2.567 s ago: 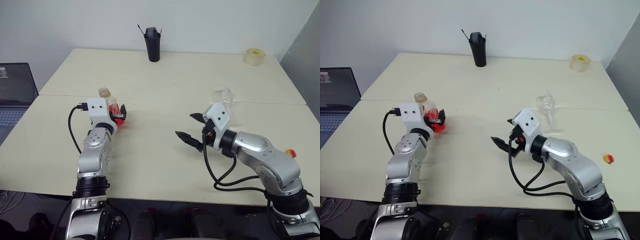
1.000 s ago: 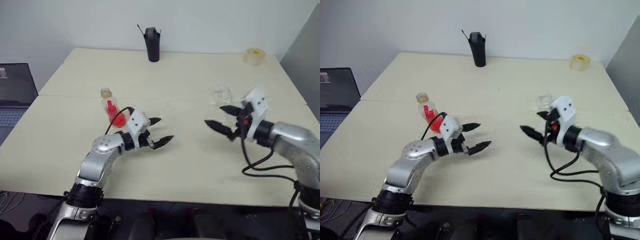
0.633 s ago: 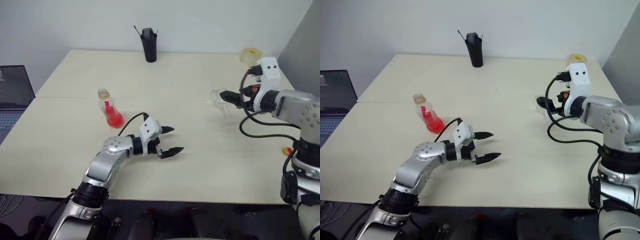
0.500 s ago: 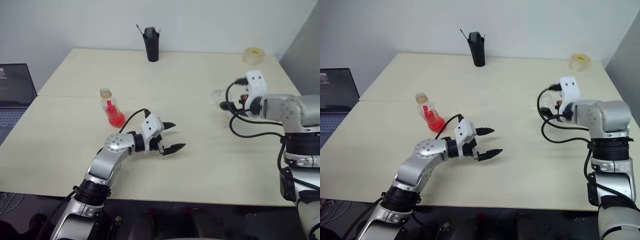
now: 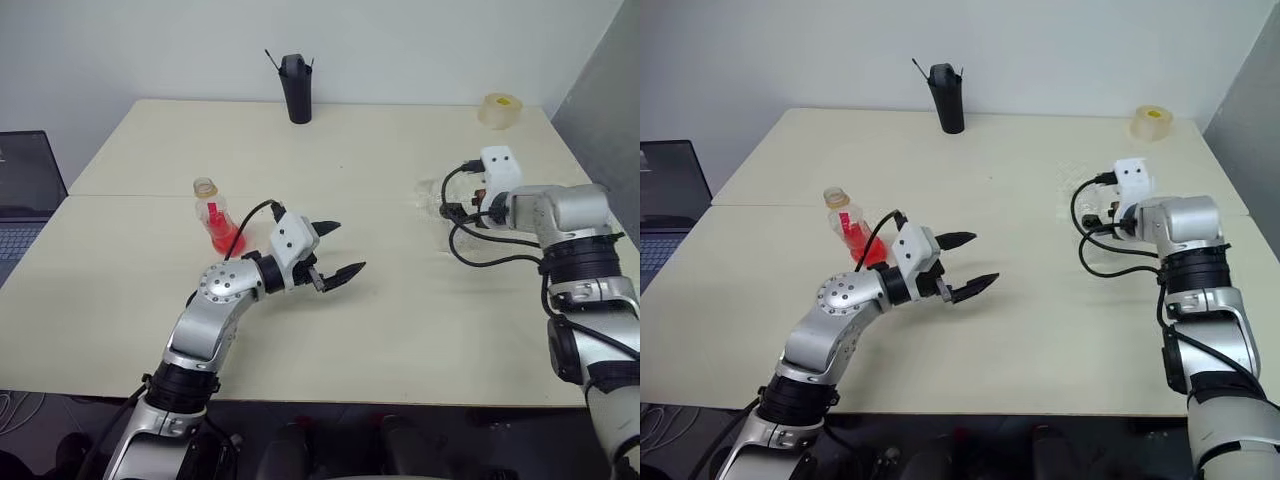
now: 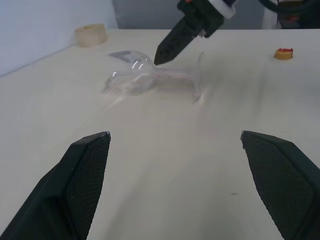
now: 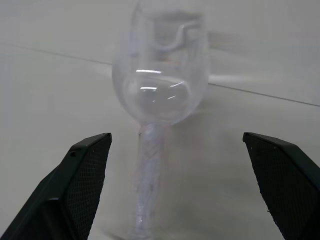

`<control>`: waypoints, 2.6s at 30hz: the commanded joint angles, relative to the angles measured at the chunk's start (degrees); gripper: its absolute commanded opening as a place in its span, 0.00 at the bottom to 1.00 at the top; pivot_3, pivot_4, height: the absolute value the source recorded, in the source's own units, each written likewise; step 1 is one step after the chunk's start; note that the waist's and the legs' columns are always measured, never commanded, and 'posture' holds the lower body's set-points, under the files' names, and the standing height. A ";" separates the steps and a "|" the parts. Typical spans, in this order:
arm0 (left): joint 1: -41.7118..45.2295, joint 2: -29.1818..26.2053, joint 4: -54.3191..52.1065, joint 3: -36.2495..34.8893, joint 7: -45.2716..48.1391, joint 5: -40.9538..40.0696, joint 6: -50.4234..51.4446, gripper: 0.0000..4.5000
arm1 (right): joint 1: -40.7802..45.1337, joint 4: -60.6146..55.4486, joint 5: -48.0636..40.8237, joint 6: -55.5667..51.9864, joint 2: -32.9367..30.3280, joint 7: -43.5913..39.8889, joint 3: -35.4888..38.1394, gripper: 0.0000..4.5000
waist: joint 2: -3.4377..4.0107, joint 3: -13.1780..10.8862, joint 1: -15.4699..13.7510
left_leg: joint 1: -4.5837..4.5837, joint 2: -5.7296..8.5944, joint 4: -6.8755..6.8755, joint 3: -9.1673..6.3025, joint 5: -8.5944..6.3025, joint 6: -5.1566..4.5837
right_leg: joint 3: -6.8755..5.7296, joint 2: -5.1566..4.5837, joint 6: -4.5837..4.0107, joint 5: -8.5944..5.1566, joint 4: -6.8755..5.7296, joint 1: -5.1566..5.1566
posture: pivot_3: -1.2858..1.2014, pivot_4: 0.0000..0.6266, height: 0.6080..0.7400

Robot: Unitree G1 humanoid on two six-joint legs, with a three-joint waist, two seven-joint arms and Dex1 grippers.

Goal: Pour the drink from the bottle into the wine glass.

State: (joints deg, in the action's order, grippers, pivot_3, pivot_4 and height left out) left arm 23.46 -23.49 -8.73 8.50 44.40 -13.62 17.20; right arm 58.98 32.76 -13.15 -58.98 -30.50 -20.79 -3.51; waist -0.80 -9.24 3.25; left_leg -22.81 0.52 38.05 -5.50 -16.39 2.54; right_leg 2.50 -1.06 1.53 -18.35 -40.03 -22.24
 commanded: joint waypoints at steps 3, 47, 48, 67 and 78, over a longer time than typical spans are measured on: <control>0.55 -0.01 -2.33 -1.59 -1.03 -0.91 0.61 1.00 | 3.57 5.87 2.84 5.10 1.34 -1.41 0.47 1.00 | 0.00 0.00 0.00 | 0.00 0.01 0.00 0.01 0.01 0.02 | 0.00 0.00 0.00 0.00 0.00 0.00 | 0.52 0.24 1.00; -0.12 2.73 -3.67 -2.98 -7.67 -1.06 2.55 1.00 | -19.97 -27.19 8.39 30.29 3.98 0.26 8.75 0.03 | 0.01 0.00 -0.10 | -0.01 -0.01 0.02 -0.02 0.12 0.21 | 0.00 -0.01 0.00 0.00 -0.04 -0.01 | 0.52 0.24 1.00; 0.05 2.78 -3.46 -3.15 -7.78 -1.14 2.53 1.00 | -22.56 -30.21 7.75 31.12 4.56 0.39 9.38 0.03 | 0.01 0.00 -0.17 | -0.02 0.00 0.01 -0.03 0.12 0.21 | 0.00 -0.01 0.00 0.00 -0.02 -0.01 | 0.52 0.24 1.00; 2.32 5.02 -1.06 -4.20 -9.56 -2.41 4.17 1.00 | -28.86 -24.36 20.79 64.78 23.84 19.14 0.31 0.03 | 0.02 0.01 0.09 | 0.10 -0.02 -0.01 0.01 0.15 0.27 | 0.03 0.03 0.00 0.00 -0.10 0.00 | 0.52 0.24 1.00; 2.50 4.36 -1.44 -4.66 -9.36 -2.61 4.56 1.00 | -29.76 -14.76 22.18 62.23 30.06 18.36 -4.98 0.03 | 0.03 0.01 0.08 | 0.10 -0.02 -0.01 0.00 0.17 0.30 | 0.03 0.02 0.00 0.00 -0.08 0.00 | 0.52 0.24 1.00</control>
State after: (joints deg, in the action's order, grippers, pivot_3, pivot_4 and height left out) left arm 25.38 -18.80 -8.45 4.30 34.68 -15.65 22.06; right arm 29.19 19.50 8.52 3.47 -0.91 -1.54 -7.42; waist -0.77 -9.23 3.32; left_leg -22.71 0.50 38.04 -5.50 -16.22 2.84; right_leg 2.53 -1.04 1.53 -18.35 -40.12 -22.25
